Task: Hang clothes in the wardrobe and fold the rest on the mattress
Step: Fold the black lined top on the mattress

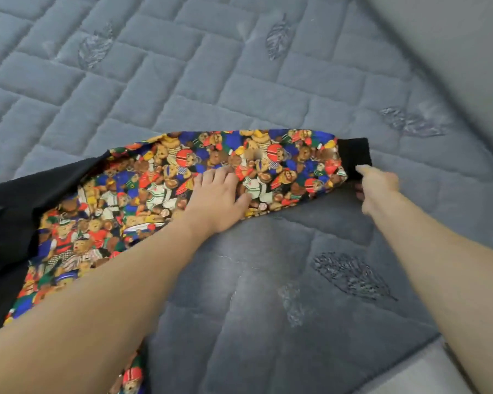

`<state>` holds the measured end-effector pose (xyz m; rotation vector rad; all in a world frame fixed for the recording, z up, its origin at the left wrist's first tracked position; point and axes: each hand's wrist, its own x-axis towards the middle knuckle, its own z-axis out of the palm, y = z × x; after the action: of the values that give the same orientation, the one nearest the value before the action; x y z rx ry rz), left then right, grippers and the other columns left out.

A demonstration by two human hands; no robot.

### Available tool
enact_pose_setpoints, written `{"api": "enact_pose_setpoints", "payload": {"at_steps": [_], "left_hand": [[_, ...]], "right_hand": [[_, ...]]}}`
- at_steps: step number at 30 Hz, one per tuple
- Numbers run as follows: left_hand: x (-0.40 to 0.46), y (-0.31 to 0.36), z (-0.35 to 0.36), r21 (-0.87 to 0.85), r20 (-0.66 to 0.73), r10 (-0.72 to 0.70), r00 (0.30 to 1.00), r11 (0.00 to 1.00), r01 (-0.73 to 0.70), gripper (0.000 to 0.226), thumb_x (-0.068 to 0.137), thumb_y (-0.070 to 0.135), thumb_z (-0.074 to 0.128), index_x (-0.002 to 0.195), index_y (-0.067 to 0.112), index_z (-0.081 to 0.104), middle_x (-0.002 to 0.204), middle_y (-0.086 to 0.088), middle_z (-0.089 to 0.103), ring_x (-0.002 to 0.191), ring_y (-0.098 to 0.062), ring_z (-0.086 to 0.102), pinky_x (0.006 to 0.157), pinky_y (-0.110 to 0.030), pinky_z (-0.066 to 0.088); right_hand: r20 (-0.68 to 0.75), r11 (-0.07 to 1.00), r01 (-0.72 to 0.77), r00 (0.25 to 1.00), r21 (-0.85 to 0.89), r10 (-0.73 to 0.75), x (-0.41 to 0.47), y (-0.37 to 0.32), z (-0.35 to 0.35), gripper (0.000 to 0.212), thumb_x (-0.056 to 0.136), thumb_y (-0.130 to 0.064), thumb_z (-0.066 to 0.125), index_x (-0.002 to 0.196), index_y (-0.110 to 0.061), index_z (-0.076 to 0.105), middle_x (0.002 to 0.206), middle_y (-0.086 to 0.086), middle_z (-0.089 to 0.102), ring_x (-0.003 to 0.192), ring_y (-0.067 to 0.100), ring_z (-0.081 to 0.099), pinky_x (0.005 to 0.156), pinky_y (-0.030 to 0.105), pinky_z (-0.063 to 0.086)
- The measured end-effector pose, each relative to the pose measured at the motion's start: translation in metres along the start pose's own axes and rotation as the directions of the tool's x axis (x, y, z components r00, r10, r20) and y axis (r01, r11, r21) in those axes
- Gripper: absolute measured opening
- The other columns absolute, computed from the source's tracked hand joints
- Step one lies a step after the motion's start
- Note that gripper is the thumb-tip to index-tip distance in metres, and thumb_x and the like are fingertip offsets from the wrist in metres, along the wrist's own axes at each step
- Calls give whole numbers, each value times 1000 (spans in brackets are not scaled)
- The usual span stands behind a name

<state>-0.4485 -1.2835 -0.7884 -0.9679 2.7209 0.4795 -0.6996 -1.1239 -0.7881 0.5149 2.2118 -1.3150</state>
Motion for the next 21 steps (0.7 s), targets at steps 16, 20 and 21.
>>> {"api": "enact_pose_setpoints", "payload": {"at_steps": [16, 20, 21], "left_hand": [[-1, 26, 3, -715, 251, -200, 947, 621, 321, 44, 90, -4, 55, 129, 18, 54, 155, -7, 34, 131, -23, 44, 109, -29, 40], [-31, -5, -24, -894, 268, -395, 879, 238, 379, 32, 95, -4, 44, 101, 23, 60, 106, -3, 63, 75, -9, 63, 56, -18, 46], [-43, -19, -32, -909, 267, -442, 856, 178, 376, 32, 95, -5, 43, 97, 22, 60, 101, -2, 63, 74, -11, 63, 52, -17, 45]], "right_hand": [[170, 992, 101, 979, 82, -113, -21, -34, 2, 8, 93, -11, 62, 88, -17, 58, 93, 5, 60, 66, 12, 53, 60, 27, 50], [141, 933, 359, 924, 5, -356, -73, -35, 26, 8, 90, -16, 64, 91, -18, 57, 81, -4, 58, 71, 11, 55, 69, 32, 50], [167, 907, 420, 896, -21, -411, -92, -33, 39, 8, 90, -17, 64, 88, -19, 57, 81, -5, 59, 70, 9, 56, 67, 30, 50]]}}
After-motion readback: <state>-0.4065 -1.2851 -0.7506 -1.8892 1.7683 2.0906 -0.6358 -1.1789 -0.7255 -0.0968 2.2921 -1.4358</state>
